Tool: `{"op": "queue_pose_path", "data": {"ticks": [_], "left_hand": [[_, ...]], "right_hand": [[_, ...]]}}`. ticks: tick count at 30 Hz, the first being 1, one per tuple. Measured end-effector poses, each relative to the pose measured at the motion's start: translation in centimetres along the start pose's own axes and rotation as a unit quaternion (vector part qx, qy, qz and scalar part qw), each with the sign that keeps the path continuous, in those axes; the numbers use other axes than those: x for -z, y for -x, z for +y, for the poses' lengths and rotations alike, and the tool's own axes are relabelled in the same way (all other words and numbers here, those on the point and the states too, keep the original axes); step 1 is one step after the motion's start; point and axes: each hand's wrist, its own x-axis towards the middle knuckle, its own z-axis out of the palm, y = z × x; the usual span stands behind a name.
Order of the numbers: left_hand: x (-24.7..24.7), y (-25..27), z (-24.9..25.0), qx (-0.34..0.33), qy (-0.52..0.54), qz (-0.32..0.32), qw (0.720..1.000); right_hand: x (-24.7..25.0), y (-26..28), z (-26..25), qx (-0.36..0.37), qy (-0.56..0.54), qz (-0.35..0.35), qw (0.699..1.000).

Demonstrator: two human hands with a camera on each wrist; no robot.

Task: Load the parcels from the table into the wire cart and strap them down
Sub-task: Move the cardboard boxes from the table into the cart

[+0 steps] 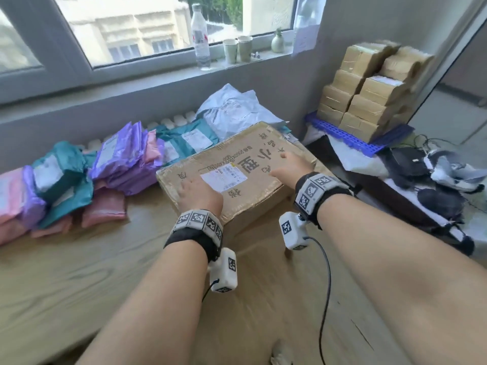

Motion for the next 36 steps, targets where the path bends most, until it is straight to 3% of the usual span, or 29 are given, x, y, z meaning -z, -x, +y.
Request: {"op": "queue_pose_path", "data": {"ticks": [7, 16, 24, 28, 36], "left_hand": [[-1.1, 1.1, -0.9, 0.102, -0.01, 0.042, 0.994], [-3.5, 2.5, -1.5, 0.251, 0.105, 0.062, 0.96], [-1.9, 3.5, -3.3, 0.311, 0.161, 0.073, 0.934], [-0.1, 4.2, -6.1, 0.344, 0.199, 0.104, 0.912], [4.9, 6.3, -11.8, 0.338, 0.238, 0.186, 0.892]], "right_hand": [[-0.2, -2.3, 0.8, -0.007, 0.011, 0.014, 1.0], [-0.9, -5.5, 3.7, -0.035, 0.022, -0.013, 0.999], [-0.9, -5.1, 4.3, -0.047, 0.026, 0.019, 0.998], [-1.8, -3.7, 3.2, -0.027, 0.03, -0.006, 0.999], [-2.9, 0.9, -3.9, 0.033, -0.016, -0.01, 0.999]]}}
